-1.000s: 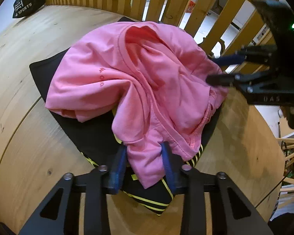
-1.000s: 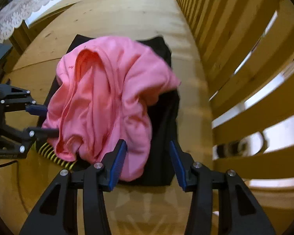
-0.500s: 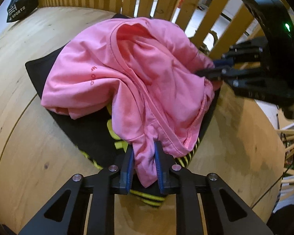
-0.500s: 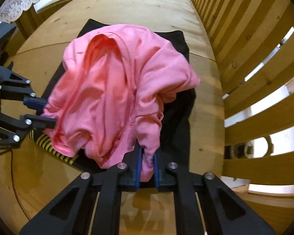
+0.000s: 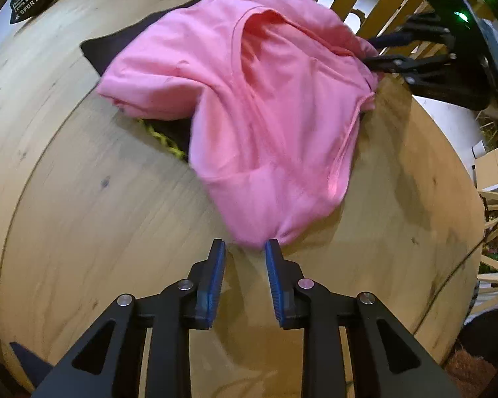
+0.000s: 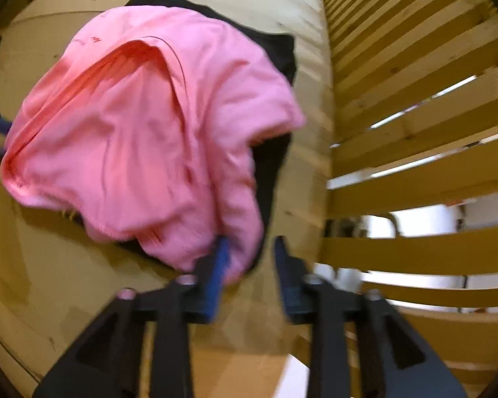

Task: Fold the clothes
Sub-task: 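Open the right gripper, then the left, releasing the shirt, then regrasp the shirt edge with both grippers over the black garment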

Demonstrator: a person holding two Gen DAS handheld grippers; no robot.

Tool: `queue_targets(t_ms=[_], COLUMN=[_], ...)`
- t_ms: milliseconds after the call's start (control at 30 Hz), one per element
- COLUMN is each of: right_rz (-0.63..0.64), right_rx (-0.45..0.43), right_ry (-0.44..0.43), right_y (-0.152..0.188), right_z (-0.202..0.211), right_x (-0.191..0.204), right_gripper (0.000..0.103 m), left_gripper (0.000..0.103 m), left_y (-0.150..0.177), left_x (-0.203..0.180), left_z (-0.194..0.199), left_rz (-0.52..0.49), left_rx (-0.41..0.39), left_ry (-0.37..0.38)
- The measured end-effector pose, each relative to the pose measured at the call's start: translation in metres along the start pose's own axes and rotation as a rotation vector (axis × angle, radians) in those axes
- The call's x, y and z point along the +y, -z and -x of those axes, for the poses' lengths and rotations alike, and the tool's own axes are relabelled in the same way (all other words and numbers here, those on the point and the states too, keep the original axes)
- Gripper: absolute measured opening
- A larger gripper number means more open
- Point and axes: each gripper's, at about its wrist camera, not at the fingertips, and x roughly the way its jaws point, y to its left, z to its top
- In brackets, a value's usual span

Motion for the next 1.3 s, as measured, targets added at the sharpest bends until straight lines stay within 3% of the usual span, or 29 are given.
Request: queue_targets(t_ms=[100, 200, 267, 500, 633, 800, 967, 1067, 1133, 1200, 1300], right_rz=[-0.065, -0.197, -0.275, -0.367, -0.413, -0.389, -0.367, -0.412, -0.439, -0.439, -0.403], right_rx=[-0.117, -0.221, -0.216, -0.122, -0.119, -0.108, -0.071, -0.081, -0.116, -0.106, -0.047], right_ry=[-0.040, -0.115, -0.127, -0.132, -0.210, -0.198, -0.240, -0.284, -0.293, -0.297, -0.284], right_y=[-0.003, -0.030, -0.054, -0.086, -0.092, -0.101, -0.103, -0.100, -0.100, -0.101, -0.101], right_z=[0.033, 0.047, 0.038, -0.014, -0.023, -0.036, -0.053, -0.053, -0.047, -0.045, -0.050], right_x=[-0.018, -0.034, -0.043, -0.053, -0.061, -0.061, -0.055, -0.062, -0.069, -0.070, -0.062], right_gripper=[0.052, 0.054, 0.054, 0.054, 0.054, 0.054, 0.054, 0.054, 0.054, 0.054, 0.054], left_gripper=[0.034, 0.038, 0.038, 0.041, 0.044, 0.044, 0.040, 0.040, 0.044, 0.055, 0.055], left_y=[-0.017, -0.045, -0.059, -0.060, -0.065, -0.070, -0.073, -0.070, -0.070, -0.070, -0.071], left_x=[0.021, 0.039, 0.038, 0.053, 0.064, 0.063, 0.070, 0.079, 0.086, 0.090, 0.086], left_z=[0.028, 0.039, 0.035, 0.016, 0.019, 0.003, -0.020, -0.009, -0.004, -0.002, -0.014], left_rz=[0.090, 0.184, 0.216, 0.253, 0.232, 0.175, 0.129, 0.164, 0.189, 0.201, 0.177], left_rx=[-0.122, -0.235, -0.257, -0.250, -0.217, -0.179, -0.192, -0.223, -0.248, -0.257, -0.212], left_ry=[0.011, 0.003, 0.005, -0.028, -0.054, -0.126, -0.133, -0.127, -0.123, -0.127, -0.131])
